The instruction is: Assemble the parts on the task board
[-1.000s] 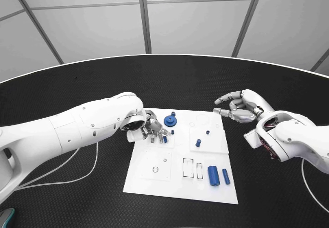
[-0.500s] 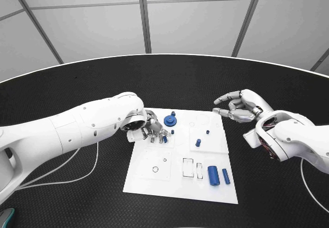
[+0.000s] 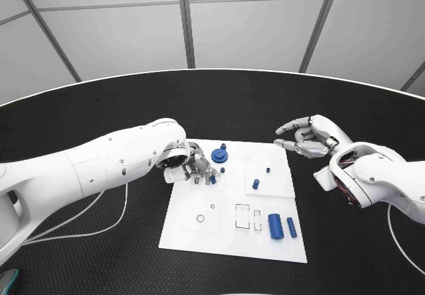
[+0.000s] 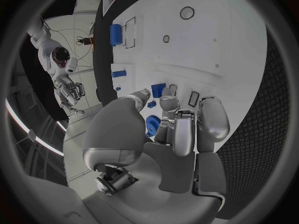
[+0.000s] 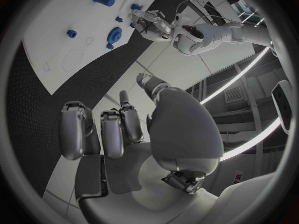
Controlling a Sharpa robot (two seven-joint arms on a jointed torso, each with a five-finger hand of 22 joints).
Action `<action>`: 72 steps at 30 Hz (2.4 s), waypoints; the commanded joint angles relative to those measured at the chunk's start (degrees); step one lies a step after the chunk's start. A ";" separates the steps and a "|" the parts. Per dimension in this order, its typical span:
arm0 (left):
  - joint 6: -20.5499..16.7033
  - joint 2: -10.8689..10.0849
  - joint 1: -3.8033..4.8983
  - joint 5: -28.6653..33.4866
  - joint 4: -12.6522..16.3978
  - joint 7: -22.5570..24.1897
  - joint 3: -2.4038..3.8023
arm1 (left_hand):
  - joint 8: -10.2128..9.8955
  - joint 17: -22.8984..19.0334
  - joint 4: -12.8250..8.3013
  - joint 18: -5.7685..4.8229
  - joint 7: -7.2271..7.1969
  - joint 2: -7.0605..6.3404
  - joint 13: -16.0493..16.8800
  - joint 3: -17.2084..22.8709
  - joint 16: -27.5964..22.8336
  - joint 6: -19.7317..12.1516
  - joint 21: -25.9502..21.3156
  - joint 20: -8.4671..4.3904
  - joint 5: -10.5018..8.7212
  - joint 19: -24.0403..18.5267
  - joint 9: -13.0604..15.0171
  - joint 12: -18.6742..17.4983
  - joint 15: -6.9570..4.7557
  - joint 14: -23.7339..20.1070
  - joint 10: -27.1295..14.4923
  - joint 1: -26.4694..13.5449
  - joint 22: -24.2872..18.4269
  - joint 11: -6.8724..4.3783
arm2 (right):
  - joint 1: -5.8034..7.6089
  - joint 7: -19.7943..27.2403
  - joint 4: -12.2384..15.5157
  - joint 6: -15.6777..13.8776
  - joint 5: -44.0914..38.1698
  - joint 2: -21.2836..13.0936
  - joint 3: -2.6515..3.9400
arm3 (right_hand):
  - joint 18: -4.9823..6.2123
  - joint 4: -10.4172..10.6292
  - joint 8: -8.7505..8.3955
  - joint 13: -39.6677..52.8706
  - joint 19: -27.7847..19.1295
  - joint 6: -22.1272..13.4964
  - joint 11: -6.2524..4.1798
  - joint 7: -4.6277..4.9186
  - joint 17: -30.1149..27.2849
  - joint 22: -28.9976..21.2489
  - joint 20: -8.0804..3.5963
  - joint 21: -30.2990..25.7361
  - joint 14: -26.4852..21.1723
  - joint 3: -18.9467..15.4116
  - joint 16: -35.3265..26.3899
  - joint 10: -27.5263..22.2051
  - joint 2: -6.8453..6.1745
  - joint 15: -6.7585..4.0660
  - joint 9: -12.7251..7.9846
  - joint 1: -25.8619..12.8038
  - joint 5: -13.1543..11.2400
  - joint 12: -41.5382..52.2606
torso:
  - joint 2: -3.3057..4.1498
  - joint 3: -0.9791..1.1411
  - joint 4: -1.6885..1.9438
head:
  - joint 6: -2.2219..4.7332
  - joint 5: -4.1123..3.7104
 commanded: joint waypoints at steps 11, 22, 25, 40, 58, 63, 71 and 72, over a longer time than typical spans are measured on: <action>-0.06 0.22 -0.04 0.00 -0.13 0.04 -0.01 | 0.37 10.15 -0.11 -1.11 0.09 0.67 0.12 0.96 0.38 -0.43 0.37 -0.14 0.27 0.33 0.22 0.32 -0.30 4.69 0.01 1.56 0.13 -0.24 | 0.00 -0.05 -0.05 0.13 0.00 0.07 0.00 | 0.31 0.32 0.40 5.62 1.45 0.04 -0.02 0.02 10.49 4.18 -0.29 -0.32 4.71 0.01 -0.32 0.35 0.04 -0.45 -0.05 -0.02 0.20 0.34 | 0.00 -0.01 0.05 | -0.14 -0.07; 0.17 0.00 -0.05 0.16 0.24 0.53 -0.01 | 0.27 10.20 -2.85 -1.09 -0.23 1.22 -0.69 13.90 0.39 -1.56 0.70 -0.55 0.63 0.08 1.03 0.16 -0.72 4.69 -0.65 11.05 0.57 -0.68 | 0.00 -0.12 -0.10 0.24 0.00 0.09 0.00 | 0.32 0.33 0.42 5.63 1.44 0.05 -0.02 0.02 10.48 4.15 -0.29 -0.35 4.71 0.03 -0.33 0.36 0.06 -0.46 -0.05 0.00 0.23 0.35 | -0.02 -0.05 0.05 | -0.32 -0.03; 0.28 -0.13 -0.05 0.28 0.48 0.80 -0.01 | 1.36 10.19 -5.85 -1.19 0.25 -0.63 -1.21 22.59 0.38 -2.55 0.88 -0.31 0.57 0.07 2.34 -0.08 -0.45 4.68 -0.52 11.83 0.93 -0.33 | 0.00 -0.13 -0.14 0.27 0.00 0.13 0.00 | 0.32 0.33 0.42 5.63 1.44 0.05 -0.02 0.02 10.48 4.15 -0.29 -0.35 4.71 0.03 -0.33 0.36 0.06 -0.46 -0.05 0.00 0.23 0.35 | -0.04 -0.03 0.07 | -0.35 -0.01; -1.84 -3.58 -0.02 3.15 3.44 1.22 0.01 | 2.65 10.08 -7.82 -1.18 0.43 -1.40 -1.34 27.82 0.34 -2.78 1.00 -0.05 0.17 0.01 3.72 0.26 -0.21 4.65 0.03 9.19 1.13 -0.13 | -0.01 -0.09 -0.44 0.34 0.00 0.22 -0.01 | 0.30 0.32 0.45 5.65 1.46 0.05 -0.03 0.01 10.48 4.20 -0.30 -0.31 4.71 0.07 -0.33 0.38 0.09 -0.46 -0.05 0.04 0.30 0.38 | -0.26 -0.05 0.21 | -0.36 0.25; -5.68 -5.49 -0.03 -5.46 7.36 2.70 -0.01 | 4.41 9.47 -10.22 -1.21 0.08 -2.56 1.54 31.62 0.14 -2.39 1.27 -0.29 0.58 0.09 5.09 2.87 -0.53 4.57 2.19 7.37 1.51 -0.50 | -0.01 0.04 -0.60 0.46 0.00 0.25 -0.01 | 0.32 0.34 0.52 5.58 1.45 0.00 -0.04 0.01 10.43 4.14 -0.32 -0.38 4.70 0.11 -0.36 0.34 0.07 -0.48 -0.08 0.07 0.46 0.32 | 0.07 0.04 -0.02 | -0.06 0.48; -5.62 -5.06 -0.04 -7.49 7.44 2.39 -0.01 | 4.49 9.48 -10.33 -1.19 0.06 -2.65 1.74 31.76 0.15 -2.38 1.22 -0.30 0.57 0.05 5.15 3.05 -0.54 4.57 2.34 7.25 1.40 -0.52 | -0.01 0.05 -0.56 0.51 0.00 0.23 -0.01 | 0.32 0.34 0.52 5.58 1.45 0.00 -0.04 0.01 10.43 4.14 -0.32 -0.38 4.70 0.11 -0.36 0.34 0.07 -0.48 -0.08 0.07 0.46 0.32 | 0.05 0.06 0.03 | -0.19 0.42; -4.88 -4.45 -0.05 -8.20 7.30 1.58 -0.02 | 4.61 9.51 -10.46 -1.18 0.03 -2.72 2.21 31.98 0.17 -2.33 1.21 -0.32 0.57 0.04 5.23 3.42 -0.57 4.59 2.66 7.06 1.36 -0.55 | -0.01 0.06 -0.54 0.53 0.00 0.23 -0.01 | 0.32 0.33 0.54 5.59 1.45 -0.02 -0.04 0.01 10.48 4.12 -0.32 -0.40 4.71 0.13 -0.34 0.35 0.06 -0.48 -0.08 0.11 0.50 0.33 | 0.03 0.06 0.00 | -0.42 0.38; -4.80 -4.37 -0.05 -8.23 7.28 1.48 -0.02 | 4.61 9.51 -10.46 -1.18 0.03 -2.72 2.21 31.98 0.17 -2.33 1.21 -0.32 0.57 0.04 5.23 3.42 -0.57 4.59 2.66 7.06 1.36 -0.55 | -0.01 0.07 -0.53 0.53 0.00 0.23 -0.01 | 0.32 0.33 0.54 5.59 1.45 -0.02 -0.04 0.01 10.48 4.12 -0.32 -0.40 4.71 0.13 -0.34 0.35 0.06 -0.48 -0.08 0.11 0.50 0.33 | 0.02 0.03 -0.01 | -0.43 0.39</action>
